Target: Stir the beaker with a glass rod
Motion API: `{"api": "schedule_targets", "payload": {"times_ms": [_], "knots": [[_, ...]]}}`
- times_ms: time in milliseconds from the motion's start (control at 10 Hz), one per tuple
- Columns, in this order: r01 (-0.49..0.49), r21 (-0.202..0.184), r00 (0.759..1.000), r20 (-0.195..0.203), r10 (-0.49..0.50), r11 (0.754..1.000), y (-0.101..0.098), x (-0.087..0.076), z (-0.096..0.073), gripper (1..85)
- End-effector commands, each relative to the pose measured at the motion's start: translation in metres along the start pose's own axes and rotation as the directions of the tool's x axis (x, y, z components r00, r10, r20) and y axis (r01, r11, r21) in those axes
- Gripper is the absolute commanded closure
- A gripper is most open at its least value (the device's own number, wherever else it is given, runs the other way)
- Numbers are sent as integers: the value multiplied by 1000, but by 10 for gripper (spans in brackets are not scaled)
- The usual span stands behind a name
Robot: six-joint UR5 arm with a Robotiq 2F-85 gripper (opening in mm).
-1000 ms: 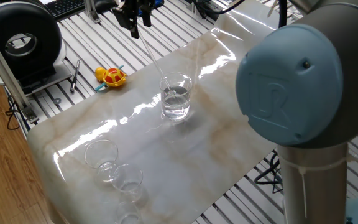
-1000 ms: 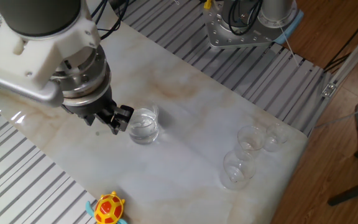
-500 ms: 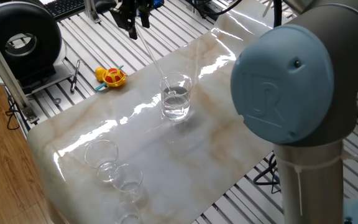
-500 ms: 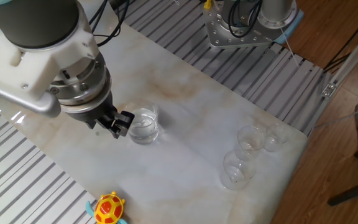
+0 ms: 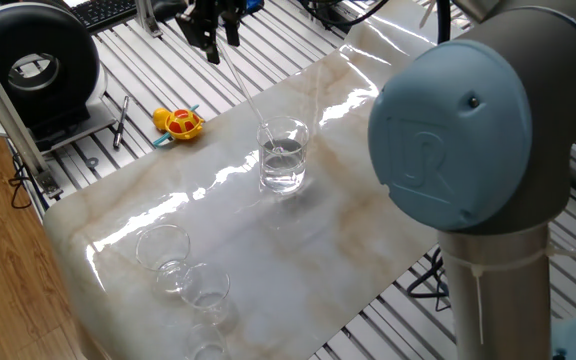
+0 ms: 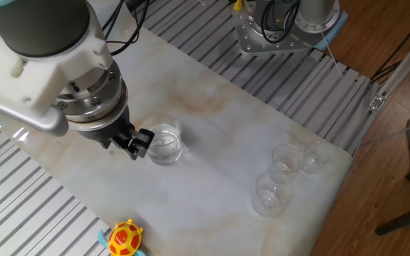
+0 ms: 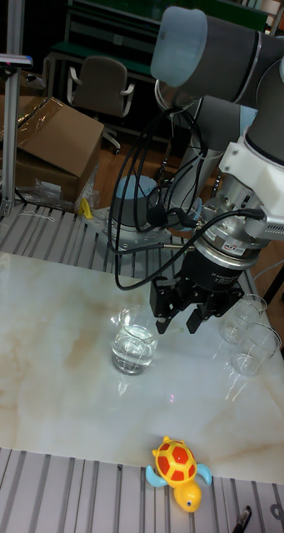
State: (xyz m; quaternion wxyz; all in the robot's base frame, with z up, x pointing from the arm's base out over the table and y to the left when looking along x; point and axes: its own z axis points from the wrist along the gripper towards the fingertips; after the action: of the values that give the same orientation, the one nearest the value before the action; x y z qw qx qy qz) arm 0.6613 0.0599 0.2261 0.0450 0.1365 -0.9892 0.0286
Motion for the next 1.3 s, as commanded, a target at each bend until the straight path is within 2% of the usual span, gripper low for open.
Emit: {"api": "schedule_targets", "payload": {"times_ms": [0, 100, 300, 400, 700, 800, 1000, 1200], "knots": [[9, 3, 1000, -10, -9, 1000, -4, -5, 9, 357], [8, -2, 1000, -10, -8, 1000, -2, -7, 7, 357], [6, -35, 1000, -4, -7, 999, 7, -8, 4, 360], [9, -12, 1000, -6, -9, 1000, 1, -8, 4, 363], [11, 5, 1000, -12, -10, 1000, -3, -6, 4, 367], [5, 0, 1000, -19, -5, 1000, -2, -4, 4, 373], [-20, -44, 999, -32, 19, 999, 10, -1, 4, 390], [-23, -29, 999, -41, 22, 999, 8, 0, 3, 413]]}}
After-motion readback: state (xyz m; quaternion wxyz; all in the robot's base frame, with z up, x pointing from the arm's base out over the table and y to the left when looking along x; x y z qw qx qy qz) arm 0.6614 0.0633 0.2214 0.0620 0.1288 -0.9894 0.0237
